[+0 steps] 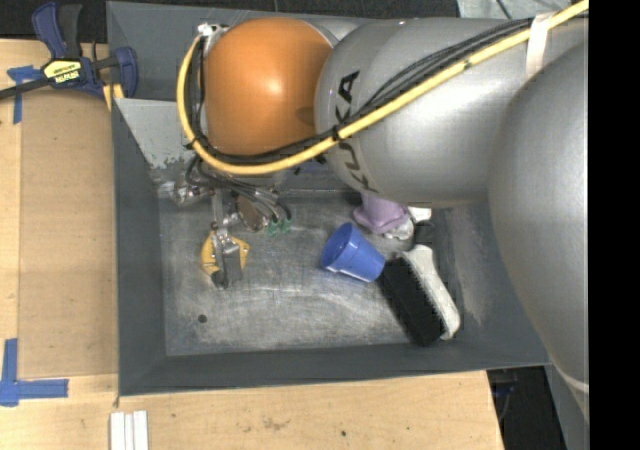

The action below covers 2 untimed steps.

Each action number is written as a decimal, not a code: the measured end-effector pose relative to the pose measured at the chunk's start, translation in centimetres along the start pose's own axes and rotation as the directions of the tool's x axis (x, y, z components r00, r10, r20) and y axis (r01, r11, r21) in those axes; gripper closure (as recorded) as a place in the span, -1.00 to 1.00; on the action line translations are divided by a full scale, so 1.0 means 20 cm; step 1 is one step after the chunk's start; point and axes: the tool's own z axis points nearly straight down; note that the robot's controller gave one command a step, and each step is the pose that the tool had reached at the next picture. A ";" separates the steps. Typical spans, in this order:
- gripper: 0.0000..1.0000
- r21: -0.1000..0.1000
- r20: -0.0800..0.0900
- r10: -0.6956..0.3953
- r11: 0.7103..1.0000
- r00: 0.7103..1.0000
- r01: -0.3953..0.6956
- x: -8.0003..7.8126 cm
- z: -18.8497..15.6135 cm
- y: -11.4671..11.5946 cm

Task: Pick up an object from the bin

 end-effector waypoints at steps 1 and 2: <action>-1.00 -0.001 0.004 0.020 1.000 1.000 -0.020 0.12 0.20 -0.23; 1.00 -0.003 0.010 0.179 0.984 0.984 -0.179 -0.05 0.60 -0.27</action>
Offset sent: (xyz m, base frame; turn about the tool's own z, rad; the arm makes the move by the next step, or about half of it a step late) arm 0.0264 -0.0487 -0.1246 0.1800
